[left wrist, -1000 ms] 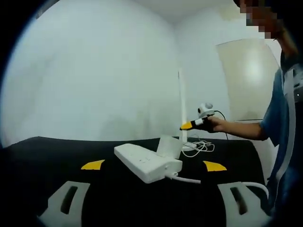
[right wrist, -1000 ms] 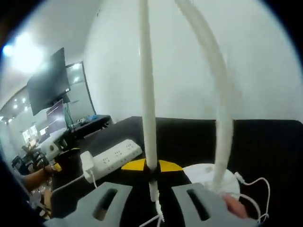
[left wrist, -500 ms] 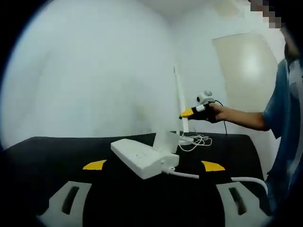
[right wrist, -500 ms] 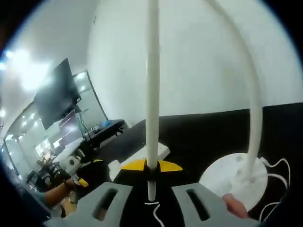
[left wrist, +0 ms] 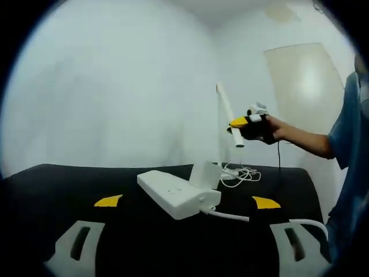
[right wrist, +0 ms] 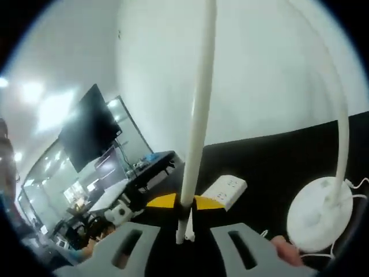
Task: Insert the desk lamp plug into the socket, turn on the power strip switch, turn on the lamp switch, then turn off the lamp switch, turn off the power strip switch, and remove the plug from the socket.
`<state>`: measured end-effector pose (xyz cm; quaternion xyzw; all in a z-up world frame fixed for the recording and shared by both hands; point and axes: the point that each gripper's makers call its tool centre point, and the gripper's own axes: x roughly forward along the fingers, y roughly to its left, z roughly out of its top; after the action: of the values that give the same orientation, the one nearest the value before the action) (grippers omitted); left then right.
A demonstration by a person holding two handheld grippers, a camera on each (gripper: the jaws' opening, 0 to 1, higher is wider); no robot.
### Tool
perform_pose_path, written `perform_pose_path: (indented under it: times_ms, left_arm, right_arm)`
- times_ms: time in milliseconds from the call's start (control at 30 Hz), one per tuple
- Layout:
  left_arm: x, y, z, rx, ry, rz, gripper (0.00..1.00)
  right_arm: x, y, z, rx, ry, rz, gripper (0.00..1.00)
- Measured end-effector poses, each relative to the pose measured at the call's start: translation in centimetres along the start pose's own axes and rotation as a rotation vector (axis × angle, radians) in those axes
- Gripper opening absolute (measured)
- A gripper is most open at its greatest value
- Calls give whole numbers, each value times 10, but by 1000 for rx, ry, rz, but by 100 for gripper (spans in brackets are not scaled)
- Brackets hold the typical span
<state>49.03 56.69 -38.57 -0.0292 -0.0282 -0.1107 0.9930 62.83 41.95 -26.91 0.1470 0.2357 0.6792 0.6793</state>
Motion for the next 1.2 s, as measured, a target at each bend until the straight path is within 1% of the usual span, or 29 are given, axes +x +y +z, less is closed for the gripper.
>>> perform_pose_path:
  times_ms: [133, 433, 467, 567, 733, 833, 867, 933, 1000, 1133, 1200]
  left_arm:
    - [-1, 2, 3, 0, -14, 3, 84]
    - [-3, 0, 4, 8, -16, 4, 82]
    - [-3, 0, 3, 9, -13, 6, 82]
    - [-3, -1, 2, 14, -6, 5, 82]
    - [-3, 0, 4, 13, -12, 6, 82]
    - [-3, 1, 4, 14, -11, 7, 82]
    - [-3, 1, 3, 15, -10, 7, 81]
    - [-5, 6, 2, 15, -7, 7, 81]
    - [-8, 18, -1, 14, -5, 7, 81]
    - [-11, 24, -3, 15, -2, 6, 80]
    - [-11, 20, -3, 19, 1, 5, 80]
  right_arm:
    - [1, 12, 7, 7, 3, 24, 12]
    - [3, 44, 25, 11, 9, 76, 13]
    - [4, 49, 24, 13, 9, 82, 13]
    - [4, 60, 30, 30, 6, 108, 13]
    - [4, 82, 40, 50, 4, 147, 14]
    - [3, 96, 47, 80, -9, 182, 14]
    - [3, 98, 49, 85, -10, 188, 14]
    - [2, 105, 53, 94, -14, 201, 14]
    - [1, 113, 59, 103, -20, 217, 14]
    - [-2, 133, 69, 122, -31, 253, 15]
    - [-4, 142, 74, 120, -34, 267, 15]
